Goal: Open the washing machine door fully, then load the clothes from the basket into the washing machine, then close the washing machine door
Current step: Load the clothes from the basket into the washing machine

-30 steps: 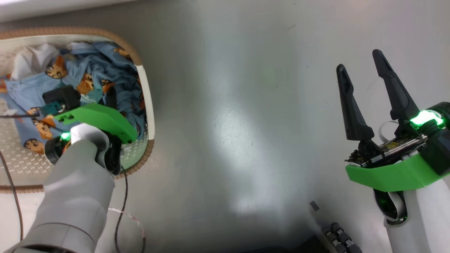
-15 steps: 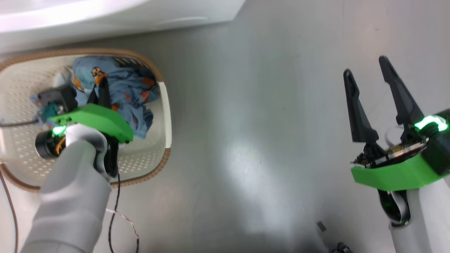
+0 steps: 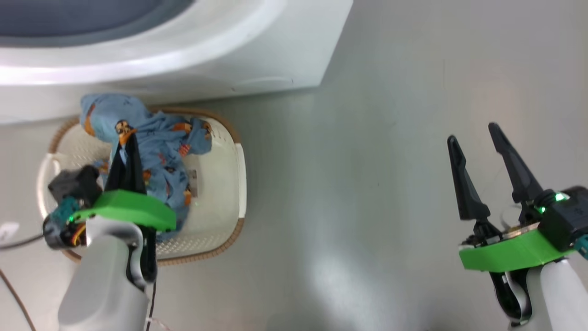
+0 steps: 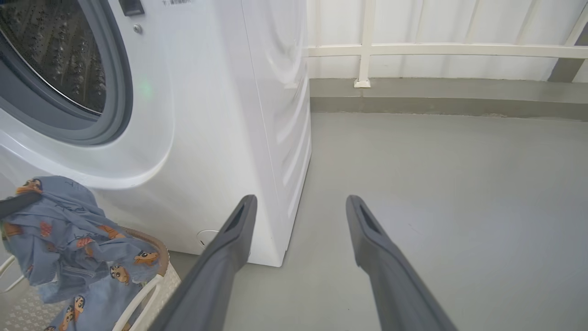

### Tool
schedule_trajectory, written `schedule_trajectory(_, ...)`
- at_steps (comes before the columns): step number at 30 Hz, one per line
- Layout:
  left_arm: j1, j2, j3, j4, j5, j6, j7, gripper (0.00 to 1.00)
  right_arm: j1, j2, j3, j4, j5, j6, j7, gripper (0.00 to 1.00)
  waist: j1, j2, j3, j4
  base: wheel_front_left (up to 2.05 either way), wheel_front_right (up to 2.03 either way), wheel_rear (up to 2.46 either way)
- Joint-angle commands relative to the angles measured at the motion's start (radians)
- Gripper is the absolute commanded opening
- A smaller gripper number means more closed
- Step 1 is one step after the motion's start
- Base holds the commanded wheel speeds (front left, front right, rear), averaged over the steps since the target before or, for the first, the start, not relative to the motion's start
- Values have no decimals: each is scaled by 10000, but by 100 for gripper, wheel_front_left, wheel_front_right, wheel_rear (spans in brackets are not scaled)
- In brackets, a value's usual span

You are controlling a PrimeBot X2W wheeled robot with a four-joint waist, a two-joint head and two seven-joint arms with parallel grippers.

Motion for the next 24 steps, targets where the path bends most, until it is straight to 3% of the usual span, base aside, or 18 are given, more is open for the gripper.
schedule_trajectory(1,364,245,375,-409,177,53,-79,0,374,26,144,-167,-58,62,-47,100,1,0,-718,219,0,0,0)
schedule_trajectory(11,2213,-6,860,-2220,1248,-125,-79,0,1182,354,69,403,-137,62,-47,100,1,0,-2499,345,0,0,0)
schedule_trajectory(24,3892,-124,563,-3015,1576,-284,-79,0,2118,717,79,759,-290,62,-47,100,1,0,-4256,532,0,0,0)
